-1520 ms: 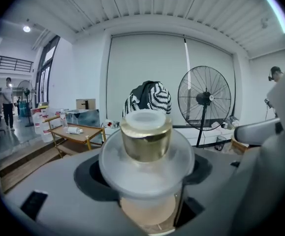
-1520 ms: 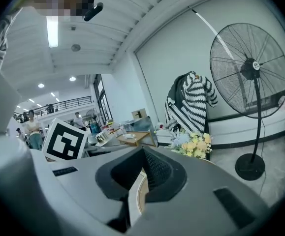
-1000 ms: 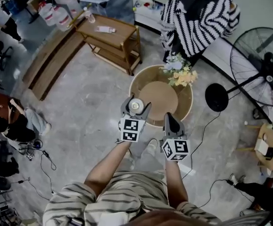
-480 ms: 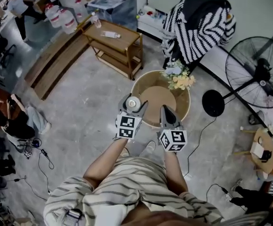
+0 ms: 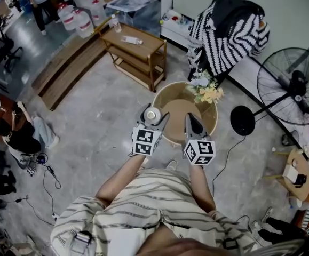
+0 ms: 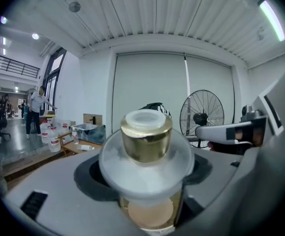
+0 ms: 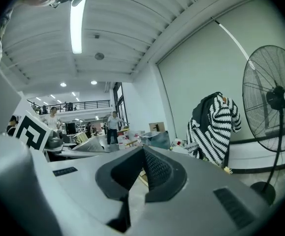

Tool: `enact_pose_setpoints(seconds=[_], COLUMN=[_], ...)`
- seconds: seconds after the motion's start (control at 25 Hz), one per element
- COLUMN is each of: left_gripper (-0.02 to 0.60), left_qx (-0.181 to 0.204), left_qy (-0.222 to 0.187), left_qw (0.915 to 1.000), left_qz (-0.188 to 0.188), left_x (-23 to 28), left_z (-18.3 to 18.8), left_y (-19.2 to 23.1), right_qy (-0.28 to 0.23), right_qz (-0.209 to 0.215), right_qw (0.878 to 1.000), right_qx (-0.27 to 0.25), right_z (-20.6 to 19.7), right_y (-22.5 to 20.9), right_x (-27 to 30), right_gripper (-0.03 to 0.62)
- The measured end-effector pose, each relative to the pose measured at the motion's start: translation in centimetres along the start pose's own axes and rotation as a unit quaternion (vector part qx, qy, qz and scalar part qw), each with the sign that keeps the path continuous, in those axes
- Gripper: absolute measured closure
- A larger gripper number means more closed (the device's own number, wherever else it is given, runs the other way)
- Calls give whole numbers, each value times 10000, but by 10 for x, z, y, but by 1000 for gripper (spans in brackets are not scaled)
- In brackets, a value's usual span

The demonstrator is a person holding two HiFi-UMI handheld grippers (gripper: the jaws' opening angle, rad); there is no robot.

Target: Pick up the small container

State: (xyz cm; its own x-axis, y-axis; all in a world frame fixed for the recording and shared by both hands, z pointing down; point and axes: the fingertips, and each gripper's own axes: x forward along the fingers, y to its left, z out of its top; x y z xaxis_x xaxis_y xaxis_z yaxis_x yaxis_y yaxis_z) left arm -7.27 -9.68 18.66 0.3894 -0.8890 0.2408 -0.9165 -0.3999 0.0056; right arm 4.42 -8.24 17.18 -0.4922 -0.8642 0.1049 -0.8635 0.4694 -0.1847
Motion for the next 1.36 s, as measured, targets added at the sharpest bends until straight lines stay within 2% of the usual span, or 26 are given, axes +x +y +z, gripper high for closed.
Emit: enact_pose_setpoints(seconds=[0.44,0.76,1.36], left_gripper=[252,252,252], left_qx=[9,8,23], left_qy=[-160,-284,-313], left_qw=[9999,9996,9995], left_qz=[-3,18,72], left_x=[-3,-5,-8], left_z=[8,15,11], left_y=[7,10,6], right_qy=[-109,-152,-172], right_qz=[99,97,112], right_qw=[9996,9996,9994], right_qx=[-225,-201,-277], right_z=[9,10,8], right_y=[8,6,5], right_x=[14,18,13], right_gripper=[585,585,585])
